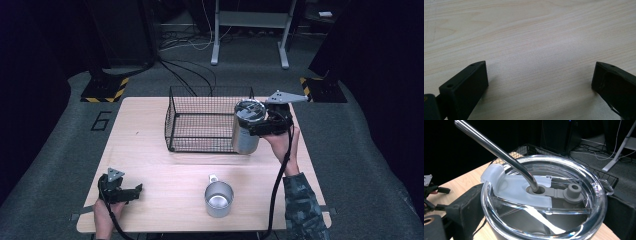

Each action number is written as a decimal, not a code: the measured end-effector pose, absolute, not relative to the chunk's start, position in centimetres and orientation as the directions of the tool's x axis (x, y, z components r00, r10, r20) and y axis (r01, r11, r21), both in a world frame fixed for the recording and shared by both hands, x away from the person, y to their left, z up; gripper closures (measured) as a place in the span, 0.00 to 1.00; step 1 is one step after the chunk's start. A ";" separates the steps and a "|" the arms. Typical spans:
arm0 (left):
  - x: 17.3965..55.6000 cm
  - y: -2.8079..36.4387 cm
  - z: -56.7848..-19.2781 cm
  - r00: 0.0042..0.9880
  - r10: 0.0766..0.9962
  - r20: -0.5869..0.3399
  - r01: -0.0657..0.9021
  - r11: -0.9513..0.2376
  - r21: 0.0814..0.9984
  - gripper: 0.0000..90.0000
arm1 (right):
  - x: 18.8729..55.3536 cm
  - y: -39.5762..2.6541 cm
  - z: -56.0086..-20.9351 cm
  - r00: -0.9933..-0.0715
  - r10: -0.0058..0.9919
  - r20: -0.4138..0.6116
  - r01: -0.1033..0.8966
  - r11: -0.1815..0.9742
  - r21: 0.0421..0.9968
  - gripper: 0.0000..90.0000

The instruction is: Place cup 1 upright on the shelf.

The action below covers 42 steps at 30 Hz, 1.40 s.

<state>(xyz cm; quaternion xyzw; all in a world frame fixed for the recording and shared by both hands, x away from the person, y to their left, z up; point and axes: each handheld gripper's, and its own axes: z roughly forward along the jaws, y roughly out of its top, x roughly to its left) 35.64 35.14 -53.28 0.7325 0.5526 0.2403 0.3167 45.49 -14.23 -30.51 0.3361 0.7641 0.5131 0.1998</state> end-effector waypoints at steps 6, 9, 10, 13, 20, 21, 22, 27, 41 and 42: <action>35.6 35.1 -53.3 0.273 0.962 0.001 0.657 -0.187 0.730 0.01 | 46.1 -14.0 -30.0 -0.696 0.717 0.038 0.301 0.244 0.922 0.04; 35.6 35.1 -53.3 0.272 0.962 0.000 0.657 -0.186 0.731 0.01 | 46.3 -13.8 -29.7 -0.694 0.719 0.036 0.299 0.242 0.923 0.04; 35.6 35.1 -53.3 0.272 0.962 0.000 0.657 -0.186 0.731 0.01 | 46.3 -13.8 -29.7 -0.694 0.719 0.036 0.299 0.242 0.923 0.04; 35.6 35.1 -53.3 0.272 0.962 0.000 0.657 -0.186 0.731 0.01 | 46.7 -13.6 -29.4 -0.698 0.715 0.030 0.294 0.248 0.923 0.04; 35.6 35.1 -53.3 0.273 0.962 0.001 0.657 -0.188 0.730 0.01 | 47.9 -13.0 -29.1 -0.691 0.723 0.023 0.292 0.250 0.923 0.04; 35.6 35.1 -53.3 0.272 0.962 0.001 0.657 -0.187 0.730 0.01 | 48.3 -12.9 -29.0 -0.688 0.725 0.020 0.293 0.252 0.922 0.04; 35.6 35.1 -53.3 0.273 0.962 0.001 0.657 -0.188 0.730 0.01 | 48.5 -12.8 -29.1 -0.687 0.726 0.025 0.295 0.248 0.923 0.04; 35.6 35.1 -53.3 0.273 0.962 0.003 0.657 -0.189 0.729 0.01 | 49.4 -12.4 -29.0 -0.684 0.729 0.020 0.296 0.252 0.921 0.04; 35.6 35.1 -53.3 0.273 0.962 0.001 0.657 -0.187 0.730 0.01 | 51.5 -11.2 -29.3 -0.649 0.760 0.013 0.301 0.241 0.923 0.04; 35.6 35.2 -53.2 0.282 0.959 0.010 0.660 -0.201 0.724 0.01 | 51.5 -11.2 -29.3 -0.649 0.760 0.013 0.301 0.241 0.923 0.04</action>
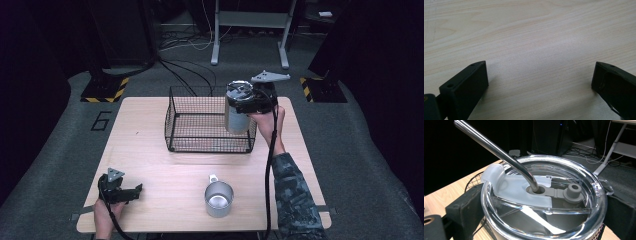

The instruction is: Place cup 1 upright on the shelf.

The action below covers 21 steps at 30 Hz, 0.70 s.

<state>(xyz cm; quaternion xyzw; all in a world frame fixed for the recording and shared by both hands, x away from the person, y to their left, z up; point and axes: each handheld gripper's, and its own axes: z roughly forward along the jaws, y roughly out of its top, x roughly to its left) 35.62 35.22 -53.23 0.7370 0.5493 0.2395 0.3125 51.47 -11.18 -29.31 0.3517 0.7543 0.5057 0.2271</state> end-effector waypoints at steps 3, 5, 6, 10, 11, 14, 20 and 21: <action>35.6 35.2 -53.2 0.281 0.960 0.009 0.660 -0.200 0.724 0.01 | 52.1 -11.1 -29.6 -0.643 0.766 0.005 0.295 0.241 0.925 0.04; 35.6 35.2 -53.2 0.279 0.960 0.008 0.659 -0.198 0.726 0.01 | 52.2 -11.1 -29.7 -0.642 0.767 0.005 0.295 0.241 0.925 0.04; 35.6 35.2 -53.2 0.280 0.960 0.009 0.659 -0.199 0.725 0.01 | 52.3 -11.0 -29.8 -0.635 0.773 0.012 0.302 0.234 0.924 0.04; 35.6 35.2 -53.2 0.280 0.960 0.008 0.659 -0.198 0.726 0.01 | 53.0 -10.8 -30.2 -0.628 0.778 0.015 0.311 0.233 0.921 0.04; 35.6 35.2 -53.2 0.280 0.960 0.008 0.659 -0.198 0.726 0.01 | 53.2 -10.7 -30.3 -0.628 0.778 0.012 0.312 0.237 0.920 0.04; 35.6 35.2 -53.2 0.280 0.960 0.008 0.659 -0.198 0.725 0.01 | 53.5 -10.6 -30.5 -0.624 0.782 0.011 0.316 0.239 0.918 0.04; 35.6 35.1 -53.3 0.274 0.962 0.002 0.655 -0.188 0.731 0.01 | 54.4 -10.5 -31.5 -0.606 0.795 0.028 0.341 0.228 0.912 0.04; 35.6 35.1 -53.3 0.274 0.962 0.002 0.655 -0.188 0.731 0.01 | 54.5 -10.5 -31.6 -0.605 0.796 0.030 0.344 0.227 0.911 0.04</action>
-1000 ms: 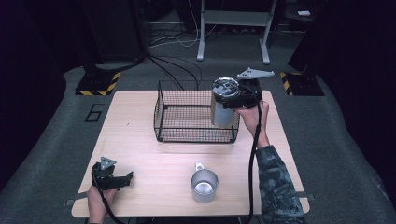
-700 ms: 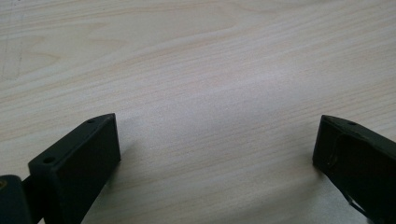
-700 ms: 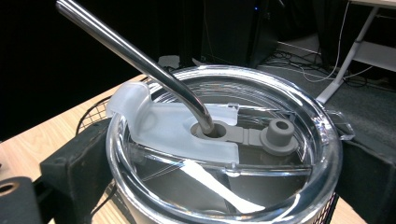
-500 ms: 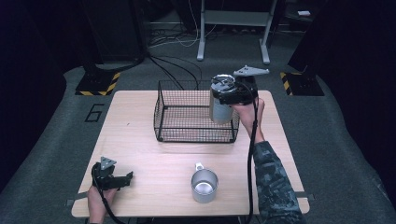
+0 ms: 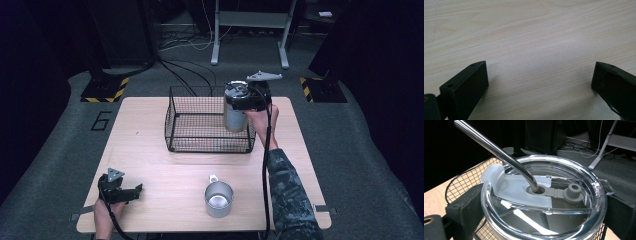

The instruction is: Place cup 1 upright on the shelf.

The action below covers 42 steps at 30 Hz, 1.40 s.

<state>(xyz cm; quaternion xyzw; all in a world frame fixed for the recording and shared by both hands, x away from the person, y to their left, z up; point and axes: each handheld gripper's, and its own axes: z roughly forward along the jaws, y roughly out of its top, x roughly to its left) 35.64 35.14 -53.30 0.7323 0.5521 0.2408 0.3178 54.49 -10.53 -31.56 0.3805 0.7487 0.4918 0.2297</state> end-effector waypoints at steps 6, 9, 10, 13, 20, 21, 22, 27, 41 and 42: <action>35.6 35.1 -53.3 0.274 0.962 0.003 0.657 -0.190 0.730 0.01 | 55.3 -10.4 -32.6 -0.599 0.800 0.031 0.360 0.235 0.903 0.04; 35.6 35.1 -53.3 0.275 0.962 0.004 0.657 -0.190 0.730 0.01 | 55.5 -10.3 -33.2 -0.594 0.803 0.041 0.374 0.231 0.898 0.04; 35.6 35.1 -53.3 0.275 0.962 0.004 0.657 -0.190 0.730 0.01 | 55.5 -10.3 -33.2 -0.594 0.803 0.041 0.374 0.231 0.898 0.04; 35.6 35.1 -53.3 0.275 0.962 0.003 0.657 -0.190 0.729 0.01 | 55.8 -10.2 -33.7 -0.594 0.803 0.047 0.383 0.231 0.895 0.04; 35.6 35.1 -53.3 0.275 0.962 0.004 0.657 -0.190 0.730 0.01 | 56.1 -10.0 -34.6 -0.592 0.804 0.053 0.400 0.235 0.886 0.04; 35.6 35.1 -53.3 0.275 0.961 0.004 0.657 -0.190 0.730 0.01 | 56.1 -9.9 -34.8 -0.587 0.807 0.063 0.411 0.230 0.882 0.04; 35.6 35.1 -53.3 0.274 0.962 0.003 0.657 -0.190 0.730 0.01 | 56.2 -10.0 -35.0 -0.588 0.807 0.058 0.412 0.237 0.880 0.04; 35.6 35.1 -53.3 0.275 0.961 0.004 0.657 -0.191 0.729 0.01 | 56.3 -10.0 -35.7 -0.583 0.810 0.063 0.430 0.242 0.870 0.04; 35.6 35.1 -53.3 0.274 0.962 0.003 0.656 -0.190 0.730 0.01 | 56.4 -9.9 -37.4 -0.581 0.811 0.071 0.453 0.249 0.856 0.03; 35.6 35.1 -53.3 0.274 0.962 0.004 0.656 -0.190 0.731 0.01 | 56.4 -9.9 -37.7 -0.582 0.810 0.074 0.460 0.253 0.851 0.03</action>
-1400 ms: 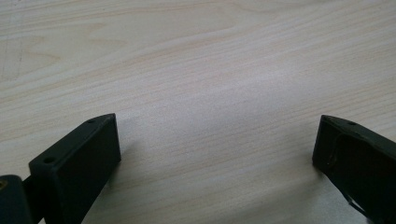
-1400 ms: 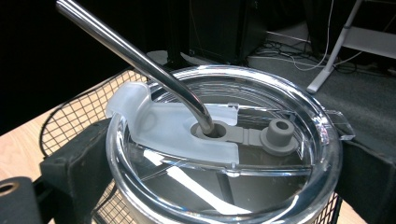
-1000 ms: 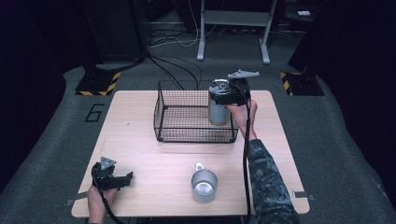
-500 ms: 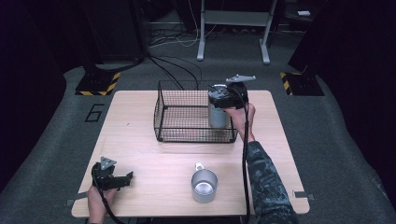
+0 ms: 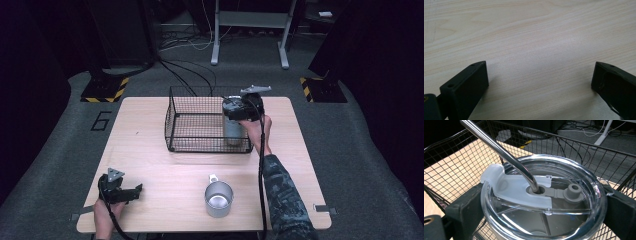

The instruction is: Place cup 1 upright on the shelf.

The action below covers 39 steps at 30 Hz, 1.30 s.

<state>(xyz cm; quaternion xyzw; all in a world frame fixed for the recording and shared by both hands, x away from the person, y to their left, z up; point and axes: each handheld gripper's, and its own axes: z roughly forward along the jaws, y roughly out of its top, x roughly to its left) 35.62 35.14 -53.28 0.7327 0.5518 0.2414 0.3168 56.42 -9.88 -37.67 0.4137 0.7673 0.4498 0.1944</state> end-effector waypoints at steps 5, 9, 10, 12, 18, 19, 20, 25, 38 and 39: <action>35.6 35.1 -53.3 0.274 0.962 0.003 0.656 -0.189 0.731 0.01 | 56.6 -9.8 -37.8 -0.576 0.814 0.075 0.463 0.250 0.850 0.03; 35.6 35.1 -53.3 0.274 0.962 0.004 0.655 -0.190 0.731 0.01 | 56.8 -9.6 -38.1 -0.573 0.816 0.078 0.472 0.251 0.845 0.03; 35.6 35.1 -53.3 0.274 0.962 0.004 0.656 -0.190 0.731 0.01 | 56.8 -9.6 -38.1 -0.573 0.816 0.078 0.472 0.251 0.845 0.03; 35.6 35.1 -53.3 0.275 0.962 0.004 0.656 -0.190 0.731 0.01 | 56.9 -9.5 -38.3 -0.570 0.818 0.076 0.472 0.251 0.845 0.03; 35.6 35.1 -53.3 0.275 0.961 0.004 0.657 -0.191 0.730 0.01 | 57.2 -9.3 -38.7 -0.569 0.819 0.076 0.479 0.256 0.840 0.03; 35.6 35.1 -53.3 0.275 0.962 0.003 0.656 -0.190 0.730 0.01 | 57.3 -9.2 -38.9 -0.566 0.820 0.084 0.486 0.250 0.837 0.03; 35.6 35.1 -53.3 0.275 0.962 0.003 0.656 -0.190 0.730 0.01 | 57.3 -9.2 -39.0 -0.571 0.817 0.074 0.481 0.261 0.837 0.03; 35.6 35.1 -53.3 0.275 0.961 0.003 0.657 -0.190 0.730 0.01 | 57.1 -9.3 -39.3 -0.567 0.820 0.078 0.483 0.255 0.838 0.03; 35.6 35.1 -53.3 0.275 0.962 0.003 0.656 -0.189 0.730 0.01 | 55.8 -9.6 -39.5 -0.579 0.813 0.065 0.493 0.286 0.821 0.03; 35.6 35.1 -53.3 0.275 0.962 0.003 0.656 -0.189 0.730 0.01 | 55.8 -9.8 -39.4 -0.584 0.809 0.067 0.496 0.291 0.818 0.03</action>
